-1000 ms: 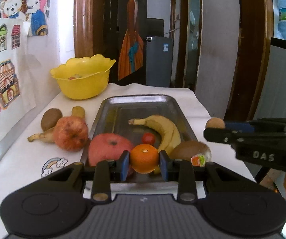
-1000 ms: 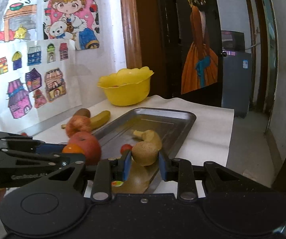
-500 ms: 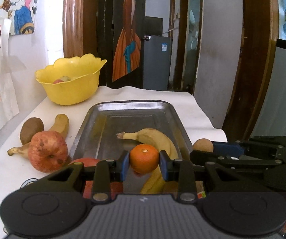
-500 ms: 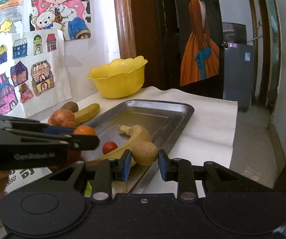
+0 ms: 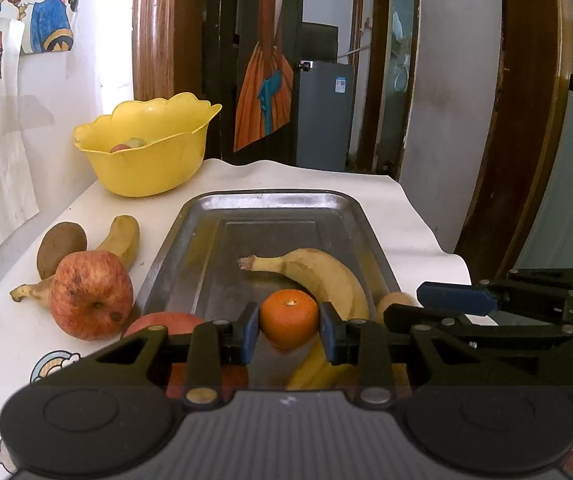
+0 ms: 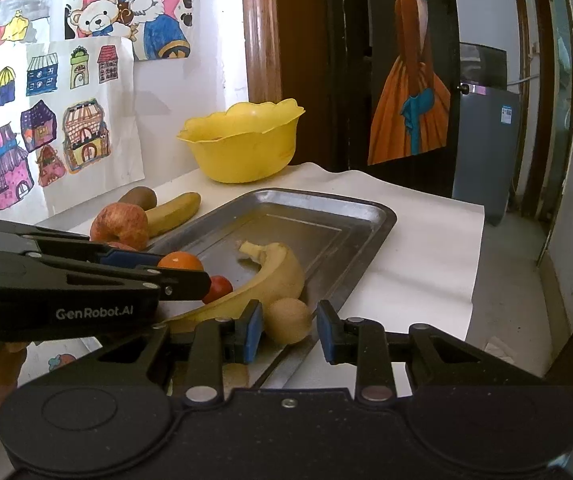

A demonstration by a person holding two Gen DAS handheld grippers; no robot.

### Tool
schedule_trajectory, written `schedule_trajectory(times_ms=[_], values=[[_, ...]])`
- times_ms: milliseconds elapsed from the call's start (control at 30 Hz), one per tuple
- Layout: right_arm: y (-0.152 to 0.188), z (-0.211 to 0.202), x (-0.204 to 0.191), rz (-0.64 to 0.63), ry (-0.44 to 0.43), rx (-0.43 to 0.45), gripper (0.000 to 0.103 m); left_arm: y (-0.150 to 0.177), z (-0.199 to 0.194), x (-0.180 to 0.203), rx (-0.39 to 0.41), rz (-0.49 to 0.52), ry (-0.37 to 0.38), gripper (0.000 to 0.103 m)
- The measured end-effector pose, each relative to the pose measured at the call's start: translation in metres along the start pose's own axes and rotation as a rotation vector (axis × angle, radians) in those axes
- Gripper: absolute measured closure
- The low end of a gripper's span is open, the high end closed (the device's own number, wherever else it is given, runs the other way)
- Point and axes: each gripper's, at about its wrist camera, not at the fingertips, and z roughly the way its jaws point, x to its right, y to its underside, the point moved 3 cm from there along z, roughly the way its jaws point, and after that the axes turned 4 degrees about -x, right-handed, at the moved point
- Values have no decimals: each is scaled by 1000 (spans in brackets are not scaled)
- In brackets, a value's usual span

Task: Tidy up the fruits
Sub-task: 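Lower both fruits into the tray and open both grippers, then withdraw both tools from the tray toward the remaining fruit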

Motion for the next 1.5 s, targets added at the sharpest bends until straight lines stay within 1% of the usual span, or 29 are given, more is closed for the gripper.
schedule_trajectory(times_ms=[200, 300, 500, 533, 567, 600, 633, 667, 700, 767, 833, 900, 967, 1000, 1067, 1167, 1367, 1500], values=[[0, 0, 0, 3, 5, 2, 70, 0, 2, 0, -12, -2, 2, 68], [1, -3, 2, 17, 9, 15, 67, 0, -1, 0, 0, -4, 2, 67], [0, -17, 4, 44, 28, 43, 57, -1, -12, -1, 23, -14, 3, 61], [0, -20, 4, 48, 33, 48, 54, -2, -16, -1, 31, -17, 1, 55], [-1, -25, 4, 53, 38, 56, 51, -2, -20, -2, 42, -23, -2, 45], [-1, -29, 4, 57, 43, 64, 49, -3, -25, -3, 55, -31, -6, 40], [-2, -34, 4, 62, 48, 72, 46, -4, -30, -3, 67, -37, -9, 37], [-3, -39, 3, 66, 54, 82, 41, -4, -35, -4, 78, -42, -9, 35], [-4, -45, 2, 69, 60, 94, 40, -5, -41, -6, 87, -46, -10, 33], [-5, -56, 0, 71, 70, 112, 32, -6, -53, -9, 104, -55, -15, 21], [-7, -70, -4, 72, 80, 133, 26, -7, -67, -13, 132, -64, -24, 15], [-8, -83, -10, 73, 84, 151, 22, -6, -82, -17, 160, -72, -36, 12], [-9, -96, -16, 75, 84, 167, 14, -5, -96, -21, 182, -84, -44, 4], [-9, -103, -20, 74, 83, 177, 12, -4, -104, -23, 195, -92, -47, 3], [-8, -117, -28, 75, 80, 196, 4, -2, -120, -27, 218, -101, -55, 1], [-6, -138, -43, 72, 65, 220, 1, 4, -141, -34, 239, -113, -67, 1], [1, -171, -74, 50, 63, 244, 1, 19, -177, -49, 264, -142, -93, 1], [10, -187, -96, 46, 62, 244, 1, 34, -196, -61, 268, -159, -118, 1]])
